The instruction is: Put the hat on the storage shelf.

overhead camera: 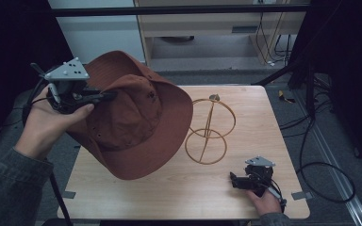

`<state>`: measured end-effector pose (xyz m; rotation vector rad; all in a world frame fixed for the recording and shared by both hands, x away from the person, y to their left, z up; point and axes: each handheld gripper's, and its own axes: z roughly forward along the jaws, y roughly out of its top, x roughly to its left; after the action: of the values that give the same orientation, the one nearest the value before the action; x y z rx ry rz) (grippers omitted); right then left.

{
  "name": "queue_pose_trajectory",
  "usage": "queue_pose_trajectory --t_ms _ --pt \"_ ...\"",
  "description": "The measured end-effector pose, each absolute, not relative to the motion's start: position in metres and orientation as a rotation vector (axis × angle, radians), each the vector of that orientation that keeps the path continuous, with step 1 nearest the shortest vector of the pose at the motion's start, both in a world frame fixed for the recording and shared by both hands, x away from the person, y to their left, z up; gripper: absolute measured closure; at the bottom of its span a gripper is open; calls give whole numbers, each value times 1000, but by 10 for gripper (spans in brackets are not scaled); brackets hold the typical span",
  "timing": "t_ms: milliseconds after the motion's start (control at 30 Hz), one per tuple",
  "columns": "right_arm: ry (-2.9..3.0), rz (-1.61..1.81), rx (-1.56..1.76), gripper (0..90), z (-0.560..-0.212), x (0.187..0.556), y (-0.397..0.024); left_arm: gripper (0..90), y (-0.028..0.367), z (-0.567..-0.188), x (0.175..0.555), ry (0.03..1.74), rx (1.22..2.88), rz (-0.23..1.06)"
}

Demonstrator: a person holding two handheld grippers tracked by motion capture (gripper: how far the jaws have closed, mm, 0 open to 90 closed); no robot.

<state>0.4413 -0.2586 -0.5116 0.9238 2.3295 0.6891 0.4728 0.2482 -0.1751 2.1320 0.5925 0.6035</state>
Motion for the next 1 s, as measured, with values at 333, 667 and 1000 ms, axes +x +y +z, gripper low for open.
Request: queue_pose_trajectory --t_ms 333,667,1000 --pt "2330 689 924 4 -512 441 -259 886 229 -170 475 552 2169 603" --pt "2331 693 922 4 -512 441 -259 885 219 -167 477 541 2175 610" --pt "2332 692 923 4 -512 441 -259 885 215 -167 477 532 2185 612"
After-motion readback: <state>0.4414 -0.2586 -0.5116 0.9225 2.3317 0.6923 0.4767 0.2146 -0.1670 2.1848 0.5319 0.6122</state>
